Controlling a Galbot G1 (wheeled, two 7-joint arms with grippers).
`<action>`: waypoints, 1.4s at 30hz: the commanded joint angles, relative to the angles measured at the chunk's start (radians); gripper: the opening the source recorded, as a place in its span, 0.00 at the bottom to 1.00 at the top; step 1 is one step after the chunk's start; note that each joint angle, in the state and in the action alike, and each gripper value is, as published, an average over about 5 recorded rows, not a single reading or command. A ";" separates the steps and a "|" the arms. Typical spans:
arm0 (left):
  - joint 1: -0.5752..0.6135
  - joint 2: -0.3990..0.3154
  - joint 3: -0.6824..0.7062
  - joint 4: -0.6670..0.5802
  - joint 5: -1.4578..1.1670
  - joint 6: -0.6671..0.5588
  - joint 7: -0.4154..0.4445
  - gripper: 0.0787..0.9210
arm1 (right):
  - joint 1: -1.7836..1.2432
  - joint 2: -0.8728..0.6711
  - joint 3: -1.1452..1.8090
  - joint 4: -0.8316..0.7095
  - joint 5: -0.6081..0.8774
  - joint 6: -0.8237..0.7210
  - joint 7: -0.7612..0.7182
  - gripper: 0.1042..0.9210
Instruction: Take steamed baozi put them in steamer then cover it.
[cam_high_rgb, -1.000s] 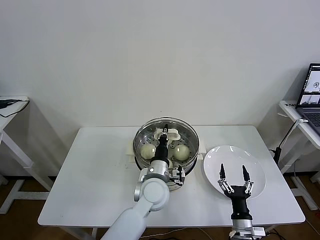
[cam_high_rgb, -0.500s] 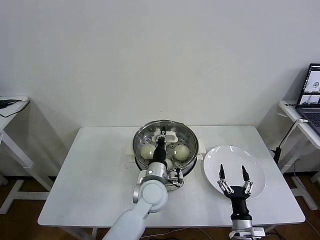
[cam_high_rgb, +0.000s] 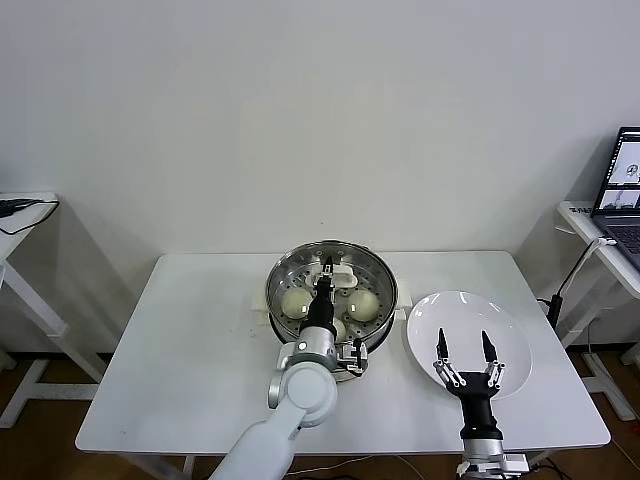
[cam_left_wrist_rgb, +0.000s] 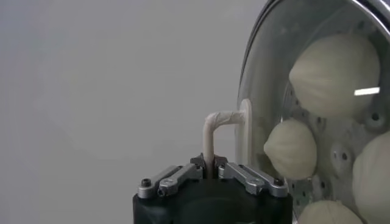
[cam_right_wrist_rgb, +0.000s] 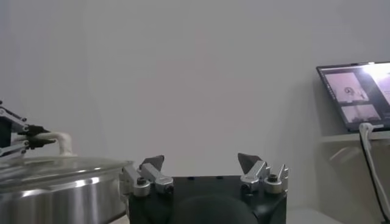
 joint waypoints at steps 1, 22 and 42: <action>0.007 0.000 -0.003 -0.002 -0.001 -0.014 -0.005 0.13 | 0.004 0.000 -0.002 -0.005 -0.002 0.000 0.000 0.88; 0.228 0.188 0.007 -0.384 -0.067 -0.012 -0.029 0.68 | 0.021 -0.013 -0.003 -0.030 -0.002 0.002 -0.002 0.88; 0.627 0.063 -0.807 -0.530 -1.291 -0.501 -0.265 0.88 | -0.021 -0.041 0.006 0.171 -0.034 -0.197 0.037 0.88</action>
